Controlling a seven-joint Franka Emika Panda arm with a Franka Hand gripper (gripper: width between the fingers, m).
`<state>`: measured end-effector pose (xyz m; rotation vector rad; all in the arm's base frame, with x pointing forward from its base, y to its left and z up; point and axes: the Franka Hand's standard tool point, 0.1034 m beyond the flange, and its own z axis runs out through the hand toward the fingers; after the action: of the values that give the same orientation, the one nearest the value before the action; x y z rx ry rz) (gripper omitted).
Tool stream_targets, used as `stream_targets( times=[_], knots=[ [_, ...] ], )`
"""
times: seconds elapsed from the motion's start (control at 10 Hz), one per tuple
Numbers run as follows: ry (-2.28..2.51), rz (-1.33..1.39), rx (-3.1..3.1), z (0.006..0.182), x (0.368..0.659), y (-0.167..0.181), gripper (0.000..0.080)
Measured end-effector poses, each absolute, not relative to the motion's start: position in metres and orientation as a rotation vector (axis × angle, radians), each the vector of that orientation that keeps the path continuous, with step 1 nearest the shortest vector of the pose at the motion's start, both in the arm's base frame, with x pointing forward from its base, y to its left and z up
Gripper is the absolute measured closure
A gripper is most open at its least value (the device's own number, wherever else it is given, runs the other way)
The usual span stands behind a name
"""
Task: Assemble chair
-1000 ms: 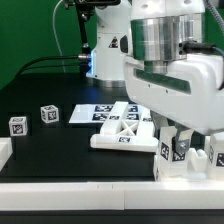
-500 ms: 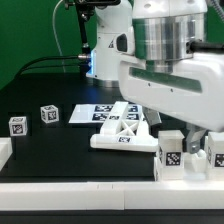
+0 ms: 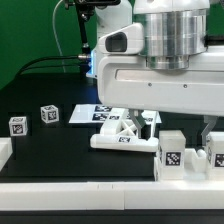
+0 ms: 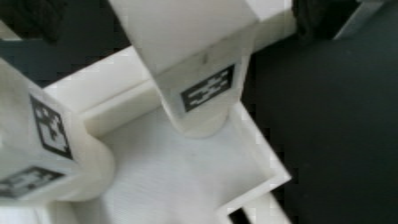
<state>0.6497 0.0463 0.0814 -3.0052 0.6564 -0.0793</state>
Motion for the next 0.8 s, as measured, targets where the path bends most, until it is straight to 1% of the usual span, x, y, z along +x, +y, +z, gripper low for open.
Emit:
stream_targets(
  times=[0.2,0.4,0.5,0.6,0.7,0.8],
  knots=[
    [0.350,-0.118,-3.084,0.0770,0.6505,0.0460,0.0151],
    [0.384,-0.139,-3.081,0.0752,0.6511,0.0423,0.0151],
    [0.385,-0.139,-3.081,0.0752,0.6511,0.0420,0.0266],
    [0.408,-0.139,-3.076,0.0752,0.6511,0.0421,0.0402],
    [0.543,-0.136,-3.051,0.0752,0.6511,0.0425,0.0402],
    [0.663,-0.133,-3.023,0.0752,0.6510,0.0425,0.0516]
  ],
)
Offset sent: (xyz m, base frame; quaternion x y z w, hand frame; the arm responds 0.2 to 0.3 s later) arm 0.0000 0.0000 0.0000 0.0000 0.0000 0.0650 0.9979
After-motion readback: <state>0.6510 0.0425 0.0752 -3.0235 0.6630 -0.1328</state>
